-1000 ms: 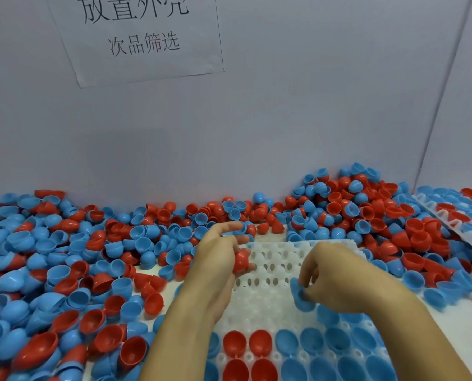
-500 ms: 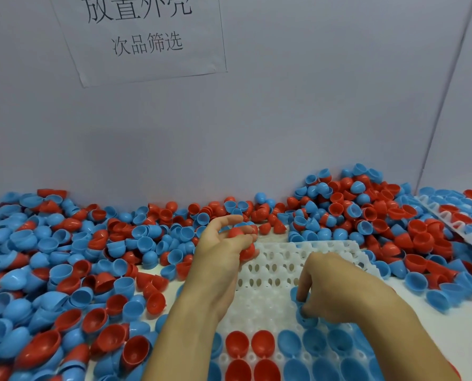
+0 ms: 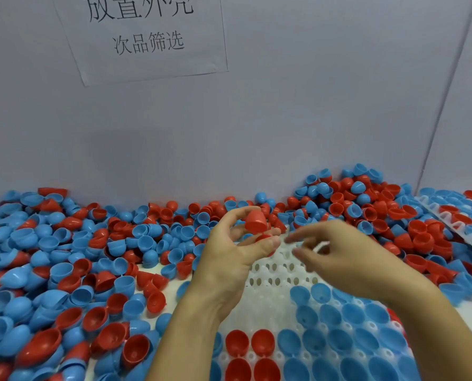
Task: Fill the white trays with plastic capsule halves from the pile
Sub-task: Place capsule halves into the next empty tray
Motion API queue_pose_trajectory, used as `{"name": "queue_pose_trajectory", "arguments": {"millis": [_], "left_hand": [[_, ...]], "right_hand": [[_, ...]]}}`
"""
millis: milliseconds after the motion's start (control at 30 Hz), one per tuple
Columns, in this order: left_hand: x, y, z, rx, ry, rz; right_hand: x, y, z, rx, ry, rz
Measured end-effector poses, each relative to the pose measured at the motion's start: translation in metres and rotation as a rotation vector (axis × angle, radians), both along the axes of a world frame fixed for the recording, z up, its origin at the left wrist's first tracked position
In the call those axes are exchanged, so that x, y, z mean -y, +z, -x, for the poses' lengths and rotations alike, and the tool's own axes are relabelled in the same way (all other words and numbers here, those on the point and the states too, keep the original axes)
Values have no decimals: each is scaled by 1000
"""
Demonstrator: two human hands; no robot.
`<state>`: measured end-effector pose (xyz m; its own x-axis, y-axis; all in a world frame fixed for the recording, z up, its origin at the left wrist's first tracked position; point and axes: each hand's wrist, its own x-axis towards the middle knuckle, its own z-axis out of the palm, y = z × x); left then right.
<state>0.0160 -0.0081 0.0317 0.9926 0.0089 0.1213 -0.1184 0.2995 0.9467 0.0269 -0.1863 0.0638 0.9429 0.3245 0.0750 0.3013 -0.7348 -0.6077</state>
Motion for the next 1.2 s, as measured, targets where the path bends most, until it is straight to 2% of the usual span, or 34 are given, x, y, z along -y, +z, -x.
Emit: {"name": "queue_pose_trajectory", "arguments": {"millis": [67, 133, 367, 467, 667, 800, 867, 967, 1067, 1200], "left_hand": [[2, 1, 2, 34, -31, -89], [4, 1, 3, 68, -36, -201], [5, 4, 7, 101, -23, -485], [8, 2, 8, 112, -82, -541], [8, 2, 5, 52, -24, -421], [3, 4, 1, -21, 3, 14], [1, 4, -2, -25, 50, 131], [-2, 3, -3, -18, 99, 113], [-3, 0, -1, -17, 125, -15], [-1, -3, -1, -17, 145, -218]], "right_hand": [[-5, 6, 2, 77, 16, -314], [-10, 6, 4, 57, 59, -490], [-7, 6, 6, 59, 215, -393], [-11, 4, 6, 139, 184, -383], [-10, 1, -1, 200, -55, -594], [-10, 0, -2, 28, -102, -789], [-11, -1, -1, -83, -37, -800], [-11, 1, 3, -133, 37, -607], [-10, 1, 4, -35, 19, -398], [-10, 3, 5, 87, 52, -451]]}}
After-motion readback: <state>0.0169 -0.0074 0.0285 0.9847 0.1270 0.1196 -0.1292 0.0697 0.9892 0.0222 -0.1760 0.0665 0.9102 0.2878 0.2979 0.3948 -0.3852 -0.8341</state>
